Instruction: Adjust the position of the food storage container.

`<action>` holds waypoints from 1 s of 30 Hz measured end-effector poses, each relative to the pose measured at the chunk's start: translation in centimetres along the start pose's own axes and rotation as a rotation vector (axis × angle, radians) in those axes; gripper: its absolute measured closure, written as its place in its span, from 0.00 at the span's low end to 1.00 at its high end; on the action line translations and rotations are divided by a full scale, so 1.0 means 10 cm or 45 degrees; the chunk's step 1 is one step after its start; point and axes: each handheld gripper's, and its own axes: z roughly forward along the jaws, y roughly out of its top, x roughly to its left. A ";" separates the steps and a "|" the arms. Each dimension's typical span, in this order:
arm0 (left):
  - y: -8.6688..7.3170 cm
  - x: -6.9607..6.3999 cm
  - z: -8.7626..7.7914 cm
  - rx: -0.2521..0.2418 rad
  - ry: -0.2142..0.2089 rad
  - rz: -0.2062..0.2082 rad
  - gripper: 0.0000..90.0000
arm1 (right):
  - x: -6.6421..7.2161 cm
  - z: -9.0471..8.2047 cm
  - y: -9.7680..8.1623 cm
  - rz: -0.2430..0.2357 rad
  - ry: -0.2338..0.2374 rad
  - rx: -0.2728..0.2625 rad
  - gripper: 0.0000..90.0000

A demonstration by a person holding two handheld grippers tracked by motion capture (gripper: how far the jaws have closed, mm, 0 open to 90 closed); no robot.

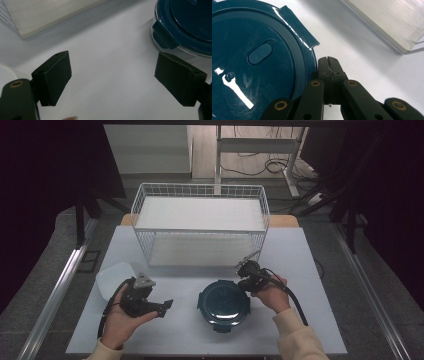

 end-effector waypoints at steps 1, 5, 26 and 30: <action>0.00 0.00 0.00 0.002 -0.001 0.001 0.15 | 0.00 0.00 0.00 0.000 0.000 0.000 1.00; 0.00 0.00 0.02 0.010 -0.002 0.005 0.15 | 0.05 0.01 0.02 -0.009 0.004 0.000 1.00; -0.02 -0.01 0.03 0.015 -0.008 0.009 0.15 | 0.10 -0.04 -0.03 0.013 0.046 -0.101 1.00; -0.03 0.00 -0.02 -0.012 -0.010 -0.007 0.16 | 0.06 -0.25 -0.19 0.084 0.065 -0.227 1.00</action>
